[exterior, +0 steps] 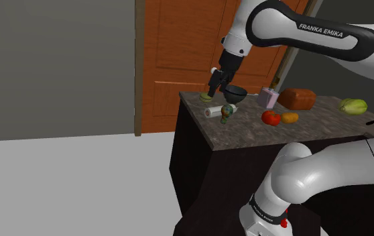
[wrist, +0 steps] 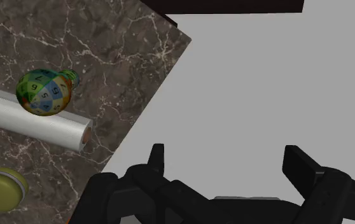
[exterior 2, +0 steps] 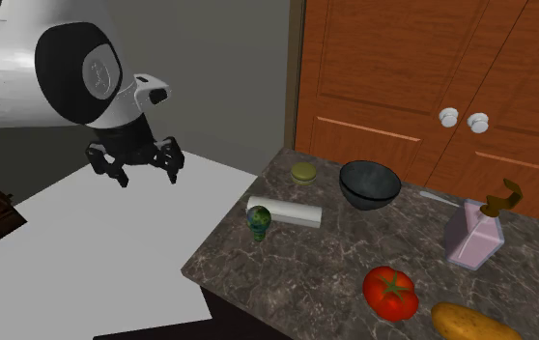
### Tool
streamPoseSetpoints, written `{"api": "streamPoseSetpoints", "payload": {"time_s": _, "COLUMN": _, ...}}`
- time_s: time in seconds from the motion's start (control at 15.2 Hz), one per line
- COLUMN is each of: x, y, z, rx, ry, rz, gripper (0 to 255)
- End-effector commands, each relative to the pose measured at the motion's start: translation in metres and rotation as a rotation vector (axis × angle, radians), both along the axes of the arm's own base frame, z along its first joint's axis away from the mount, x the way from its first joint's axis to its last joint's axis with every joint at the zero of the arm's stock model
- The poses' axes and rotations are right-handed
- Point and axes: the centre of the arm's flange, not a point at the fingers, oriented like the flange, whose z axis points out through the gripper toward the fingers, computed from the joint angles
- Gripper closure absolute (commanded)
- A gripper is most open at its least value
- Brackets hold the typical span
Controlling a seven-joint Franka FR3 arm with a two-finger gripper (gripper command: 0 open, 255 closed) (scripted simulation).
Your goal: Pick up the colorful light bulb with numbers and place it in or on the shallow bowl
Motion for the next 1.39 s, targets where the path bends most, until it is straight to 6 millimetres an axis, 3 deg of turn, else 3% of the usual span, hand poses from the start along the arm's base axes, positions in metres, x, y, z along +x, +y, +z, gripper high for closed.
{"api": "streamPoseSetpoints", "payload": {"time_s": 0.0, "x": 0.0, "y": 0.0, "z": 0.0, "rx": 0.0, "ry": 0.0, "rz": 0.0, "gripper": 0}}
{"api": "streamPoseSetpoints", "payload": {"time_s": 1.19, "x": -0.038, "y": -0.198, "z": -0.12, "rx": -0.066, "ry": -0.171, "rz": 0.005, "gripper": 0}}
{"api": "streamPoseSetpoints", "payload": {"time_s": 1.32, "x": -0.037, "y": -0.205, "z": -0.129, "rx": -0.068, "ry": -0.176, "rz": 0.005, "gripper": 0}}
